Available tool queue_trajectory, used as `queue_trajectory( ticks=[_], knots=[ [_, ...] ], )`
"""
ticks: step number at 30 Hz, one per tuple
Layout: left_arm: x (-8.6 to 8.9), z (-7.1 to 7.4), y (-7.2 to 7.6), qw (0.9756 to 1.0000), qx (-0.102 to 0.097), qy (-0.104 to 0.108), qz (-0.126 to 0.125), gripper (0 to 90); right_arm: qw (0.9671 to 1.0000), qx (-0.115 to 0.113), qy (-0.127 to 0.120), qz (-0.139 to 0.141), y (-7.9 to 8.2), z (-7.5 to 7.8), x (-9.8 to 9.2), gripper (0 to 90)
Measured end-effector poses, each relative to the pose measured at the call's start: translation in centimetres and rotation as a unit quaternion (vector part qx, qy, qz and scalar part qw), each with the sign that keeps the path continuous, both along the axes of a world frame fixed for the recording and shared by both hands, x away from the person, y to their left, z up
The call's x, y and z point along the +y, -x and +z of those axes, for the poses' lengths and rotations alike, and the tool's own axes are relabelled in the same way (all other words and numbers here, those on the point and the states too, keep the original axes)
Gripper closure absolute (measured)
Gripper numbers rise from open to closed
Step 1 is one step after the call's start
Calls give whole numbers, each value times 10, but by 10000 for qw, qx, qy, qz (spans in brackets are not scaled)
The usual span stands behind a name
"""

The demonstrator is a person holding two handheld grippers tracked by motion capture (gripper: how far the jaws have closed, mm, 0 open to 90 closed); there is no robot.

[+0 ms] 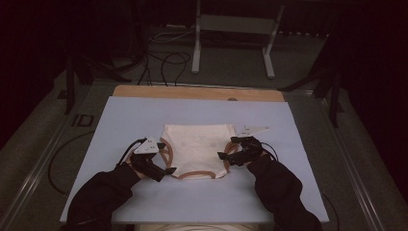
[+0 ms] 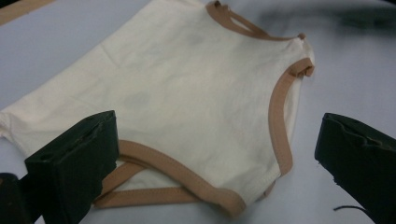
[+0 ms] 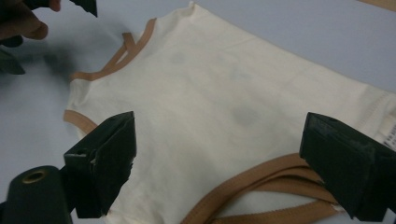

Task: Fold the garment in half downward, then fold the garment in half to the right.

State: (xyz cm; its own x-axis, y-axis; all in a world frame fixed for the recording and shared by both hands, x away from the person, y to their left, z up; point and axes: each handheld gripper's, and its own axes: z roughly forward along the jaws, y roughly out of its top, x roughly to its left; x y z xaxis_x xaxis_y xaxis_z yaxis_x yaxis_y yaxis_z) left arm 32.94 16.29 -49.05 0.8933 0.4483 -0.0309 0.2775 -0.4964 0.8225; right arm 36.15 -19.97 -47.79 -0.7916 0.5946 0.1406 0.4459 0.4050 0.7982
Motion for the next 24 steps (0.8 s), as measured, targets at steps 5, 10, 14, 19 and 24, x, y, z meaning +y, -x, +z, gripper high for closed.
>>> queue_trajectory(
  ticks=[5,10,14,19,24],
  knots=[
    [1,0,1,10000,-87,34,-19,4,10000,-20,23,79,1,1,6,109],
    [1,-2,2,9999,88,-13,-84,4,9999,-39,2,146,-1,4,14,109],
    [0,-4,2,9995,203,-120,-193,5,9995,-113,56,284,-4,11,24,109],
    [-3,-7,4,9995,148,-188,-227,5,9991,-188,21,367,-15,24,34,109],
    [-1,-7,5,9998,-36,-140,-133,5,9989,-221,11,416,-30,34,46,109]
  ],
)
